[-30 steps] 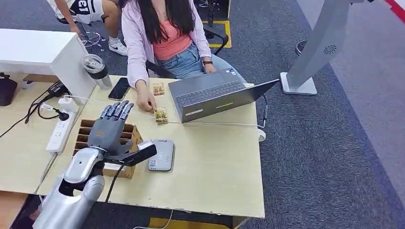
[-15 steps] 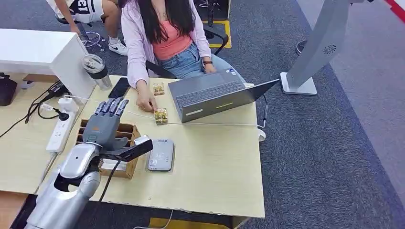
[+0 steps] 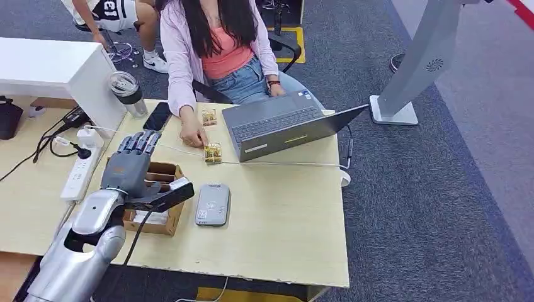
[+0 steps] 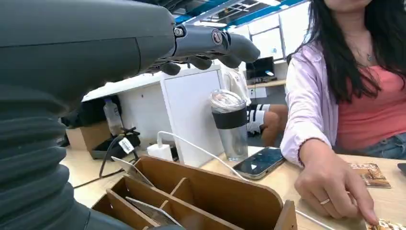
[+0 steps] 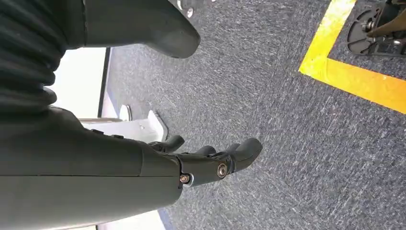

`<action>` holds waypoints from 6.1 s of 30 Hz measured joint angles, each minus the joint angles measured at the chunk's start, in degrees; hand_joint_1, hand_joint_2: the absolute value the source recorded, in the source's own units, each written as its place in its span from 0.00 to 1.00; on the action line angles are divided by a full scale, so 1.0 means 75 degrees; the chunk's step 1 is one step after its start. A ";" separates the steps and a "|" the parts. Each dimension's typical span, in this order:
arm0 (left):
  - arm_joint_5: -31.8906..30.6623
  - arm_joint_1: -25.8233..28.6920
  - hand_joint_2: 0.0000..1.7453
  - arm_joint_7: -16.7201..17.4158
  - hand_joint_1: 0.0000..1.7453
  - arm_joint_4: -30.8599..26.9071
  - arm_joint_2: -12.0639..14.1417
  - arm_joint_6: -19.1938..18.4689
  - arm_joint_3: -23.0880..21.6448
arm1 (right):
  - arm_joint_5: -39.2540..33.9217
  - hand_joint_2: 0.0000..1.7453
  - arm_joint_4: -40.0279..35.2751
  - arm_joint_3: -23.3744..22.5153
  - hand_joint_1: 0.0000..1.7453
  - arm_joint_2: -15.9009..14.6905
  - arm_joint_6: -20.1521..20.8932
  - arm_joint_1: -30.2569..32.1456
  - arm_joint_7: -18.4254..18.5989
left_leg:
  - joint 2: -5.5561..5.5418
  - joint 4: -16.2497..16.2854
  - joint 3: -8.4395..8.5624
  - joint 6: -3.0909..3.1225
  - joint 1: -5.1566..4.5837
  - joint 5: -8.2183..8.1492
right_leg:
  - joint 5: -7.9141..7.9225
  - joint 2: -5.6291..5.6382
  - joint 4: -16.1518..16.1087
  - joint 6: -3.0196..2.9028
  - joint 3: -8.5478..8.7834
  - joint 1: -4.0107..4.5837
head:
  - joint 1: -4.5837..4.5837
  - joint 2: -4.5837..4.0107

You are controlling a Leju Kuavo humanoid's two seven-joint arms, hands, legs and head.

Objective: Pass the card to the sensor for recognition and then transmit it.

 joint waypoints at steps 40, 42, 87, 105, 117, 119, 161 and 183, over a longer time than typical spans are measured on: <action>-0.0090 0.0244 1.00 0.0143 0.00 0.0233 0.0006 0.0108 0.0000 | -0.0140 1.00 0.0003 0.0149 0.00 0.0000 -0.0009 0.0000 -0.0009 | 0.0000 0.0000 -0.0001 0.0000 0.0000 0.0000 | 0.0000 0.0000 0.0000 0.0000 0.0000 0.0000 | 0.0000 0.0000; -0.0093 0.0265 1.00 0.0143 0.00 0.0233 0.0006 0.0105 0.0000 | -0.0140 1.00 0.0003 0.0160 0.00 0.0000 -0.0009 0.0001 -0.0006 | 0.0000 0.0000 -0.0001 0.0000 0.0000 0.0000 | 0.0000 0.0000 0.0000 0.0000 0.0000 0.0000 | 0.0000 0.0000; -0.0233 0.0388 1.00 0.0405 0.00 0.0233 0.0012 0.0128 0.0061 | -0.0230 1.00 0.0006 0.0291 0.00 0.0000 0.0000 0.0000 -0.0006 | -0.0001 -0.0001 -0.0001 0.0000 0.0000 0.0000 | 0.0000 -0.0001 0.0000 0.0000 0.0001 0.0000 | 0.0000 0.0000; -0.0073 0.0406 1.00 0.0254 1.00 0.0233 0.0058 0.0055 0.0108 | -0.0329 1.00 0.0026 0.0396 0.00 0.0000 0.0061 0.0000 -0.0006 | -0.0001 -0.0001 -0.0001 0.0000 0.0000 0.0000 | 0.0000 0.0000 0.0000 0.0000 0.0001 0.0000 | 0.0000 0.0000; -0.0061 0.0410 1.00 0.0254 1.00 0.0233 0.0076 0.0052 0.0117 | -0.0332 1.00 0.0029 0.0396 0.00 0.0000 0.0070 -0.0001 -0.0006 | -0.0001 -0.0002 -0.0001 0.0000 0.0000 0.0000 | 0.0000 -0.0001 0.0000 0.0000 0.0001 0.0000 | 0.0000 0.0000; -0.0061 0.0410 1.00 0.0254 1.00 0.0233 0.0079 0.0052 0.0117 | -0.0332 1.00 0.0032 0.0396 0.00 0.0000 0.0070 -0.0001 -0.0006 | -0.0001 -0.0002 -0.0001 0.0000 0.0000 0.0000 | 0.0000 -0.0001 0.0000 0.0000 0.0001 0.0000 | 0.0000 0.0000; 0.0928 -0.1610 1.00 0.0073 1.00 -0.1003 0.0409 0.0036 0.0227 | -0.0513 1.00 0.0035 0.0632 0.00 0.0000 0.0108 -0.0013 -0.0032 | -0.0001 0.0000 -0.0002 -0.0001 0.0001 0.0005 | 0.0002 -0.0001 0.0001 -0.0002 -0.0007 0.0001 | -0.0003 0.0000; -0.0204 -0.2331 1.00 -0.0735 0.00 0.1758 0.0029 0.3124 0.1274 | -0.0274 1.00 0.0035 0.1207 0.00 0.0000 0.0254 -0.0117 -0.0055 | 0.0018 -0.0004 0.0002 -0.0006 0.0002 0.0008 | 0.0006 0.0021 0.0010 -0.0003 -0.0005 0.0002 | 0.0000 0.0000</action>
